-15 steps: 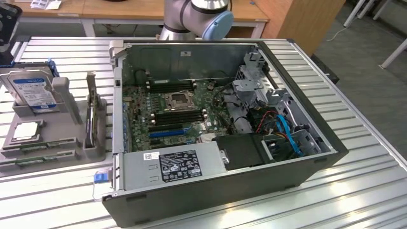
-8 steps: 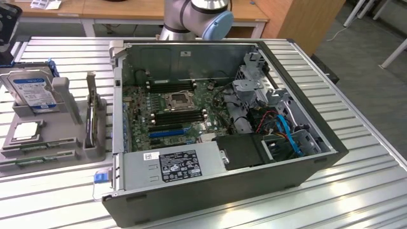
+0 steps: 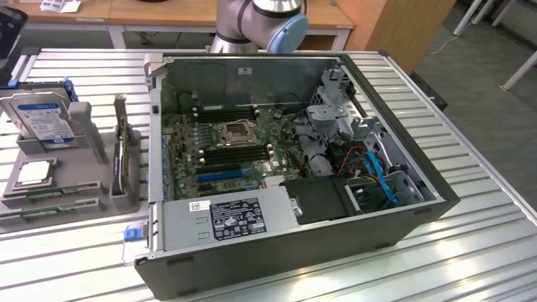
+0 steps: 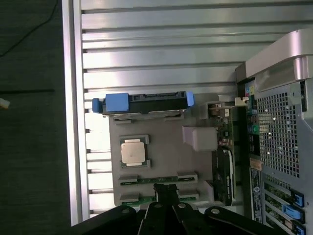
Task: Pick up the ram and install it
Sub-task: 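Pick up the ram and move it above insertion slot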
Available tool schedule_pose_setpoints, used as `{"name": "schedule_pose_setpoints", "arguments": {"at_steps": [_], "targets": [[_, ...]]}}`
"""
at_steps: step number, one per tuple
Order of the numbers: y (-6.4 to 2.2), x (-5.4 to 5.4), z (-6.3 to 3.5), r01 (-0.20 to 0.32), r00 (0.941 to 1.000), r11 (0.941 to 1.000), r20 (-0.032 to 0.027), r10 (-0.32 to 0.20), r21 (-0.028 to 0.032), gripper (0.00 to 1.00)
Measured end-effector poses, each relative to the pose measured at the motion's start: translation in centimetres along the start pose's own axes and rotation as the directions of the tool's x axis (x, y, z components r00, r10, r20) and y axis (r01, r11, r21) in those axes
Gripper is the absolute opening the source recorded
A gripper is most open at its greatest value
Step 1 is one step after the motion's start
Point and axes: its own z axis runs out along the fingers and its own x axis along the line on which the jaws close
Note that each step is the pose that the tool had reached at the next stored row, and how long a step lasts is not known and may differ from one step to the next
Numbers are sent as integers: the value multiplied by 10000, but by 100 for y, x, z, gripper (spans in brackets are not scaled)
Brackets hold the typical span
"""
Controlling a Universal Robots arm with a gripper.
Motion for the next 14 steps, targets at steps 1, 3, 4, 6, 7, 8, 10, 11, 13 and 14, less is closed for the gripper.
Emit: {"name": "schedule_pose_setpoints", "arguments": {"at_steps": [1, 3, 4, 6, 7, 8, 10, 11, 13, 14], "targets": [[0, -7, 0, -8, 9998, 10000, -179, 8, 15, 11], [1, -21, -1, -22, 9986, 10000, -533, 24, 41, 11], [1, -22, -1, -25, 9980, 10000, -628, 28, 49, 11], [1, -22, 0, -25, 9980, 10000, -630, 28, 48, 11], [1, -22, -1, 11, 9980, 10000, -633, -8, 50, 11], [1, -23, 0, 181, 9978, 9998, -638, -178, 49, 11], [1, -23, -1, 541, 9964, 9985, -654, -537, 49, 11], [1, -23, -1, 720, 9952, 9974, -662, -715, 50, 11], [1, -22, 0, 1082, 9919, 9941, -677, -1076, 48, 11], [1, -23, 0, 1262, 9897, 9920, -685, -1256, 48, 11]]}}
